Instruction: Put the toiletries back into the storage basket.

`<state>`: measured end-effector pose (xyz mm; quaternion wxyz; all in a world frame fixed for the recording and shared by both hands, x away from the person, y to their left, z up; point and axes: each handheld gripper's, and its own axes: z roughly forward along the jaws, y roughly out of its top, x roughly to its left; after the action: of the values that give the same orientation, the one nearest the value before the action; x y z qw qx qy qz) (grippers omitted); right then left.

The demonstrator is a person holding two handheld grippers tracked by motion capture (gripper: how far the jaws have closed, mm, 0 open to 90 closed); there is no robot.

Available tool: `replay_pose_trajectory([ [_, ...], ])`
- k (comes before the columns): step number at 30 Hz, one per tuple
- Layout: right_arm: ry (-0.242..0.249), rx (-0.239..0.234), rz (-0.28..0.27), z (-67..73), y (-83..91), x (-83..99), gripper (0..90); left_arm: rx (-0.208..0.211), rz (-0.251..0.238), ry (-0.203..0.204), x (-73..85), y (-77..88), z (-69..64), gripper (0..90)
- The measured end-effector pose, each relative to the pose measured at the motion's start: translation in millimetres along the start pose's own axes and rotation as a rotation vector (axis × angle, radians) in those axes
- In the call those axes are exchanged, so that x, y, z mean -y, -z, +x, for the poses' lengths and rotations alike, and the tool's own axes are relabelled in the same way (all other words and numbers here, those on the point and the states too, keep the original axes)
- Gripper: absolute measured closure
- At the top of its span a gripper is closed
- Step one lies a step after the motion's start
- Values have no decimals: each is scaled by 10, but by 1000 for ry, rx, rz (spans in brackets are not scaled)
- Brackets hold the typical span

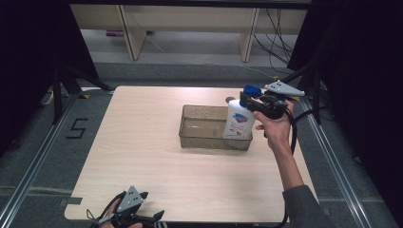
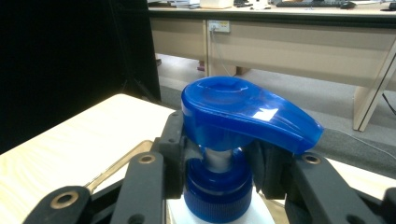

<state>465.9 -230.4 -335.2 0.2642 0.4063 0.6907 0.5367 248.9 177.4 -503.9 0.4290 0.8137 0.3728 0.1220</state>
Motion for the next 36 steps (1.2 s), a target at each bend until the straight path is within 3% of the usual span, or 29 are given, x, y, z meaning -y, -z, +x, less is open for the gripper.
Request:
replay_pose_trajectory([
  [8,-19,-13,-14,-1,16,26,602,2,-2,0,-1,-1,-1,150],
  [14,21,0,-3,60,18,25,574,3,0,0,-3,1,-4,150],
  [18,-15,2,-8,41,19,38,543,2,3,-6,-5,4,6,150],
  [24,3,2,-7,30,24,36,497,3,-8,1,-2,-3,-5,150],
  [36,-28,-12,3,37,24,40,468,2,-10,2,-1,-4,-6,150],
])
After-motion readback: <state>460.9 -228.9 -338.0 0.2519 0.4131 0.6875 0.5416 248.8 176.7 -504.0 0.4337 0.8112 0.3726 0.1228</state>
